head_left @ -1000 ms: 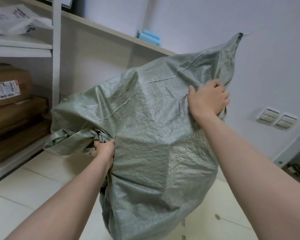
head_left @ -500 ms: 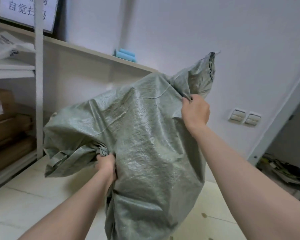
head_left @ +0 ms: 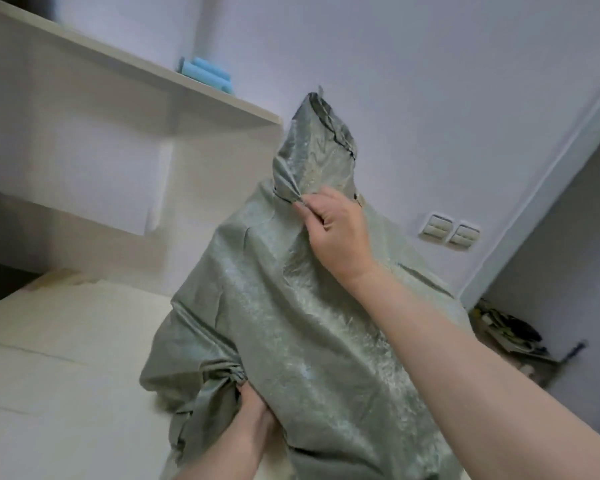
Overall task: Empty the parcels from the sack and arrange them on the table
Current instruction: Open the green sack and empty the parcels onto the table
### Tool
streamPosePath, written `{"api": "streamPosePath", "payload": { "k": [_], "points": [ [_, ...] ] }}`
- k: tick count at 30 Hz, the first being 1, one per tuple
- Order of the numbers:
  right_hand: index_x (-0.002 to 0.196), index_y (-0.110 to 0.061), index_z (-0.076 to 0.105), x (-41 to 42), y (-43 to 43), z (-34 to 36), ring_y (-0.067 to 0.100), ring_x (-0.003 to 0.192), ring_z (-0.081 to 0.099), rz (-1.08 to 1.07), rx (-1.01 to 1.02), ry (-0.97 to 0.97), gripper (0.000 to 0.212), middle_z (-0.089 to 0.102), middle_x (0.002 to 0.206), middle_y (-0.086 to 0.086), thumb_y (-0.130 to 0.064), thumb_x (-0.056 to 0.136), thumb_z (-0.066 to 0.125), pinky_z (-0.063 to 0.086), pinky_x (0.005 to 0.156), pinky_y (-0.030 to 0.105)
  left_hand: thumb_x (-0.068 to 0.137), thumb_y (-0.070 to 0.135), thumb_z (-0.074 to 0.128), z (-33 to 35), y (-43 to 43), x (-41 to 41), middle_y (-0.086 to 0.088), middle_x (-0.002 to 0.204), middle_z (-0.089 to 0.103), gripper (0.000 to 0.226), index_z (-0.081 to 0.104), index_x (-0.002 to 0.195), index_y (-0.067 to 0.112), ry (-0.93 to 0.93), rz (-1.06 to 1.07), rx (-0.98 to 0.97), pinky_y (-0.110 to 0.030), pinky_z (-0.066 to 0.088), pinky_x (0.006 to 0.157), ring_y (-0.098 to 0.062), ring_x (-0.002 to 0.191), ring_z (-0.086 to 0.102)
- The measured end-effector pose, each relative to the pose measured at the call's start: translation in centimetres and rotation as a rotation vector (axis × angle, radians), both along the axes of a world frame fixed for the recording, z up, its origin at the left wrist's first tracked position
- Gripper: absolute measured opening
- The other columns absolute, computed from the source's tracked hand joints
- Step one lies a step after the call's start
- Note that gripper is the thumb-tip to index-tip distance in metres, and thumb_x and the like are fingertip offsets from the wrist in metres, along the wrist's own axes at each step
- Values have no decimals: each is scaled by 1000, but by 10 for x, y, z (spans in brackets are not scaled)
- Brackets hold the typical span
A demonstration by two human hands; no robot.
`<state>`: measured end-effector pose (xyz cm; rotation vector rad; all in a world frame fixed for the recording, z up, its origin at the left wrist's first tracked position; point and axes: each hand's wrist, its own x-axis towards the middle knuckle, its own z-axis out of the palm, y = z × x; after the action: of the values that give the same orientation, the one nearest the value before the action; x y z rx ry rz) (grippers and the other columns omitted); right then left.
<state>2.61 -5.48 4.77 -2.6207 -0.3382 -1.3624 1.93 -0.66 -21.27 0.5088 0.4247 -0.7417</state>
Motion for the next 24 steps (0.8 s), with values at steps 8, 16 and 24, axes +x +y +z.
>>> {"api": "streamPosePath", "payload": {
  "k": [8, 16, 24],
  "points": [
    [70, -4, 66, 23, -16, -32, 16, 60, 48, -30, 115, 106, 23, 52, 63, 6, -13, 90, 61, 36, 59, 28, 101, 43, 43, -24, -36, 44, -15, 99, 63, 37, 61, 104, 11, -42, -88, 83, -37, 52, 89, -30, 91, 60],
    [69, -8, 65, 53, 39, -82, 16, 60, 46, 28, 158, 166, 26, 48, 62, 2, -17, 92, 59, 39, 56, 36, 92, 40, 57, -36, 59, 69, -13, 66, 69, 33, 64, 80, 10, -91, -365, 399, -30, 54, 51, -24, 57, 62],
    [76, -10, 66, 48, 102, -113, 18, 66, 46, 93, 126, 321, 25, 39, 67, -7, -24, 93, 54, 35, 57, 32, 65, 81, 36, -59, 126, 198, -4, 134, 57, 92, 52, 130, 19, -303, 169, 619, -53, 44, 102, -29, 118, 57]
  ]
}}
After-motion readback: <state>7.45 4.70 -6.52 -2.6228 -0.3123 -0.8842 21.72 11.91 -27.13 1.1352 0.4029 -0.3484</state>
